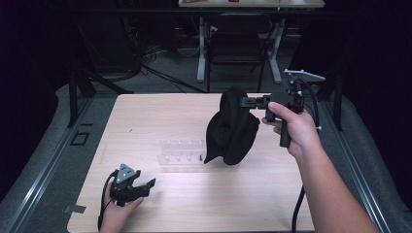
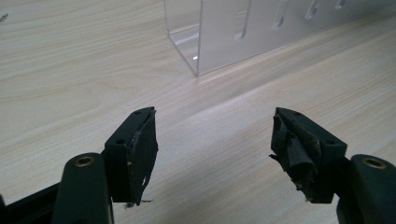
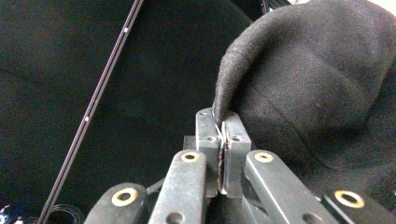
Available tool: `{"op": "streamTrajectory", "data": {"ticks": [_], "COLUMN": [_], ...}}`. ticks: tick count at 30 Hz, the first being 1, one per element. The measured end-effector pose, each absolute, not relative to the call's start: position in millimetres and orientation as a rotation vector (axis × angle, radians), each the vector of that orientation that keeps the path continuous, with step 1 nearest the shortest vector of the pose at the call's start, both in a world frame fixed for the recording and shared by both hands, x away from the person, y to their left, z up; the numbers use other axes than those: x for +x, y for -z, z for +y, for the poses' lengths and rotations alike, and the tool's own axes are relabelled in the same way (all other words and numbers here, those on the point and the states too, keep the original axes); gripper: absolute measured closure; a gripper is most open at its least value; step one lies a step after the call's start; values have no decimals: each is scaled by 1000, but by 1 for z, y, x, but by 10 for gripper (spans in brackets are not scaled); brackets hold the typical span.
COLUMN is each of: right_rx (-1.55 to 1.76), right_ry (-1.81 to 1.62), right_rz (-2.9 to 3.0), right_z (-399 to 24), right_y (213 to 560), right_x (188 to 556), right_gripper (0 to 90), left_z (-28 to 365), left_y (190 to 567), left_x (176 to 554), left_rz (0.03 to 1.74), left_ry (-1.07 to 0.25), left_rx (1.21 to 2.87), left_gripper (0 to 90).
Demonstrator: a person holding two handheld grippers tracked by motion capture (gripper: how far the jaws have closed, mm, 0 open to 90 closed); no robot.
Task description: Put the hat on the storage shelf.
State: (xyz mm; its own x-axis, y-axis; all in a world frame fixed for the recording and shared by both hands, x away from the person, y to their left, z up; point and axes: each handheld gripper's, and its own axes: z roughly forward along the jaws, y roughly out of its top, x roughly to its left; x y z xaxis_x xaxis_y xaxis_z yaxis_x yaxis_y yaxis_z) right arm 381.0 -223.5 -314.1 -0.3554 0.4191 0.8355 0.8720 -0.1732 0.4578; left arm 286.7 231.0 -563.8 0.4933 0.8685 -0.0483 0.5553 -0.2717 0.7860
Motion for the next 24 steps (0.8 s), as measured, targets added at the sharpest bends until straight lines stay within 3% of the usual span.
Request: {"op": "streamTrajectory", "data": {"ticks": [24], "right_rx": [-1499], "right_ry": [1507], "right_rz": [-1717], "right_z": [-199], "right_y": [325], "right_x": [401], "right_gripper": [882], "left_z": [231], "left_y": [563], "left_x": [287], "left_rz": [1170], "left_ry": [-510], "left_rx": [1960], "left_gripper": [313]}}
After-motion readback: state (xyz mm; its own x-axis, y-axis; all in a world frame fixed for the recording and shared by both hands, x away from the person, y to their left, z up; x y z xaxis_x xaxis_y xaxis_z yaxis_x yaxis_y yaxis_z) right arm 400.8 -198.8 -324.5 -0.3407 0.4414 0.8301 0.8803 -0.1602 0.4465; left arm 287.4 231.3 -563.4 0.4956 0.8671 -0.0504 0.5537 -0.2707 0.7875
